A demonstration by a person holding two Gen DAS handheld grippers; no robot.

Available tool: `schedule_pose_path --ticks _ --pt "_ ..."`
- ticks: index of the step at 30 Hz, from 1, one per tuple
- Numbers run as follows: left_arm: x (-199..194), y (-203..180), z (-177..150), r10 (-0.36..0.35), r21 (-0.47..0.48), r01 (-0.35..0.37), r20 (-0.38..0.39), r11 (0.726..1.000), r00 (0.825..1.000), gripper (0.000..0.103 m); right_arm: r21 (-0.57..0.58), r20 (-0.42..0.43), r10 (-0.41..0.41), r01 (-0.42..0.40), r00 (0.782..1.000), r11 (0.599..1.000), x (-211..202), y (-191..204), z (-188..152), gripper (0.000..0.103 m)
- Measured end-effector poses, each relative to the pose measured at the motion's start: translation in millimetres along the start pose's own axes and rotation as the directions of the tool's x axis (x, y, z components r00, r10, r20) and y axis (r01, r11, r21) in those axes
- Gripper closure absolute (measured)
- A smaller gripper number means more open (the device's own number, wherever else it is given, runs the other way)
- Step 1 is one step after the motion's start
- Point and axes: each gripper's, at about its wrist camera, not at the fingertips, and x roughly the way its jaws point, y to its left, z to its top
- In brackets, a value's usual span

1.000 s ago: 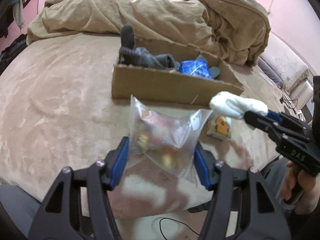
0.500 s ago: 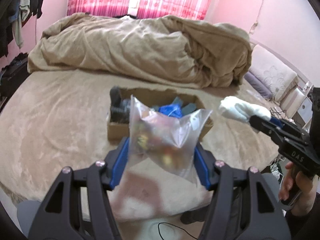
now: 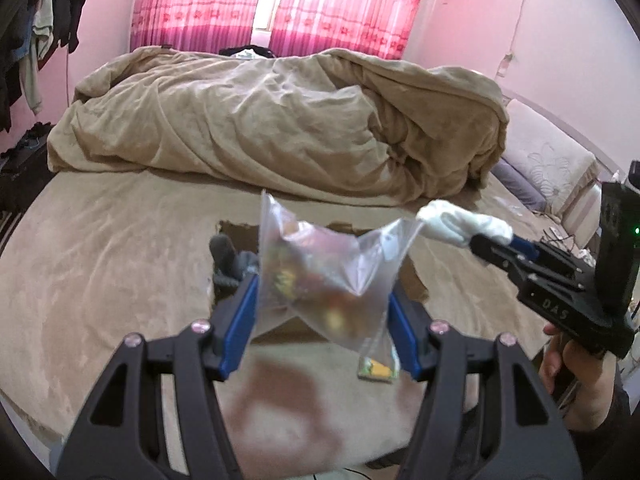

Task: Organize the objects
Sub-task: 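Lower the clear bag and white socks into the box and release both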

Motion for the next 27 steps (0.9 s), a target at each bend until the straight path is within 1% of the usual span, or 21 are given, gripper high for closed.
schedule_pose_path --ticks 4,7,10,13,20,22,24,27 --pt "28.2 5.3 11.1 0.002 0.007 -0.002 -0.016 1.000 1.000 0.041 0.000 -0.009 -0.001 0.001 1.000 1.000 22.1 -4.0 2.9 0.065" --pt "54.8 8.7 16.2 -0.002 0.017 0.003 -0.034 1.000 0.999 0.041 -0.007 -0.034 0.004 -0.004 0.999 1.000 44.4 -6.4 2.3 0.065" --pt "80.0 10.9 20.2 -0.003 0.026 0.005 -0.050 1.000 0.999 0.041 -0.010 -0.057 0.020 -0.021 0.998 1.000 66.4 -8.3 -1.3 0.065" --pt "103.6 11.6 24.1 0.010 0.044 -0.007 -0.060 0.999 0.998 0.041 -0.012 -0.092 0.042 -0.043 0.995 0.999 90.9 -9.1 -6.0 0.065" --pt "159.6 26.0 19.1 0.005 -0.019 -0.008 -0.153 1.000 0.988 0.041 -0.021 -0.167 0.090 -0.095 0.982 0.995 135.5 -13.3 -11.2 0.064" --pt "169.9 28.5 16.8 0.004 -0.027 -0.009 -0.170 1.000 0.985 0.041 -0.034 -0.180 0.087 -0.095 0.980 0.995 144.6 -14.8 -12.3 0.063" --pt "181.3 32.0 15.6 0.019 -0.033 -0.026 -0.194 0.999 0.981 0.041 -0.059 -0.181 0.061 -0.073 0.982 0.996 151.9 -16.9 -14.4 0.061" --pt "193.0 35.9 14.4 0.029 -0.038 -0.037 -0.212 0.999 0.977 0.038 -0.048 -0.187 0.041 -0.051 0.982 0.998 159.4 -22.9 -20.3 0.057"
